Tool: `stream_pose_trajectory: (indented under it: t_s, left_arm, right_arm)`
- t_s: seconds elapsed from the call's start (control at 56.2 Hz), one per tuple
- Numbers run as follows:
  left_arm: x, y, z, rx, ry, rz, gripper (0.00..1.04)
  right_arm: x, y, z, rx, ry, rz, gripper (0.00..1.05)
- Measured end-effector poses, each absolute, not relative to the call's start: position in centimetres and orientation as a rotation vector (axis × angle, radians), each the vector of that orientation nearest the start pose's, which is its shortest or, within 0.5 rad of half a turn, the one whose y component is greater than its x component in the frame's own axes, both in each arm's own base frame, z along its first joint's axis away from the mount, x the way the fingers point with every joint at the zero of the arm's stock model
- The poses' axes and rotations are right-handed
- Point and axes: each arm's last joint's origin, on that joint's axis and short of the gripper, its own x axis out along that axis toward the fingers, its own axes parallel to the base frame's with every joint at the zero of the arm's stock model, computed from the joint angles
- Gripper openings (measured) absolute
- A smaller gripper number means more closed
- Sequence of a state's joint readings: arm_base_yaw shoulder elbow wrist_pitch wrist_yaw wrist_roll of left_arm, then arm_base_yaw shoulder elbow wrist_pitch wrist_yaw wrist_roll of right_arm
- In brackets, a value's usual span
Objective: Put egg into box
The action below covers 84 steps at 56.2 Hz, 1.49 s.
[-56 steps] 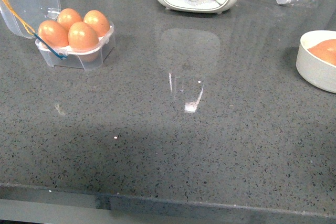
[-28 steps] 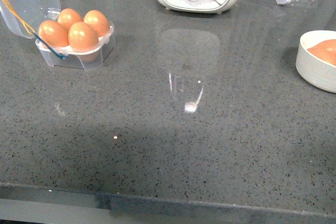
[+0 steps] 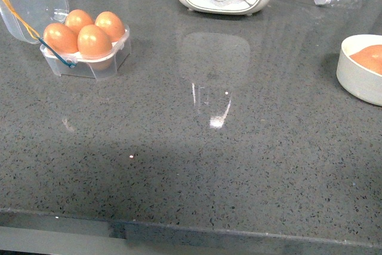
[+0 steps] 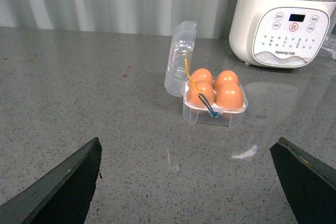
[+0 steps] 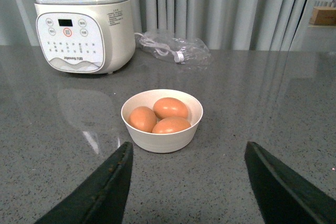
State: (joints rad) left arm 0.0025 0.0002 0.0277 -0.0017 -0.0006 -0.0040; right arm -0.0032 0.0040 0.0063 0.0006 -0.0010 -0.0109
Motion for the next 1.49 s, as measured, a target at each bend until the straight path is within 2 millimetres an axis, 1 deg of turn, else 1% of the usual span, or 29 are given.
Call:
stream_pose_trajectory:
  t_s: [0.036,0.125,0.16,0.249,1.192,1.228,1.264,1.317,1.388,1.495]
  left_arm:
    - [9.6,0.0,17.3,-0.004,-0.026,0.003,0.98]
    - [9.6,0.0,17.3,-0.004,-0.026,0.003,0.98]
    - [9.6,0.0,17.3,-0.004,-0.026,0.003,0.98]
    - [9.6,0.0,17.3,-0.004,-0.026,0.003,0.98]
    - [9.6,0.0,17.3,-0.004,-0.026,0.003,0.98]
    - [9.7,0.0,17.1,-0.011,0.018,0.025,0.98]
    - [9.7,0.0,16.9,0.003,0.2,0.124,0.98]
    - [9.8,0.0,16.2,0.044,0.378,0.195,0.98]
    - [9.8,-0.1,15.9,0.061,0.408,0.197,0.98]
    - [9.8,-0.2,16.5,0.06,0.376,0.2,0.98]
  right_arm:
    - [9.8,0.0,16.5,-0.011,-0.003,-0.002,0.74]
    - [9.8,0.0,16.5,-0.011,-0.003,-0.002,0.95]
    - [9.8,0.0,16.5,-0.01,-0.003,-0.002,0.99]
    - [9.8,0.0,16.5,-0.01,-0.003,-0.002,0.97]
    - [9.8,0.0,16.5,-0.01,-0.003,-0.002,0.97]
    - [9.8,0.0,16.5,-0.01,-0.003,-0.002,0.97]
    - [9.8,0.0,16.5,-0.01,-0.002,-0.002,0.97]
    - [9.8,0.0,16.5,-0.01,-0.003,-0.002,0.97]
    - [9.8,0.0,16.5,-0.01,-0.002,-0.002,0.97]
    - [9.8,0.0,16.5,-0.01,-0.003,-0.002,0.97]
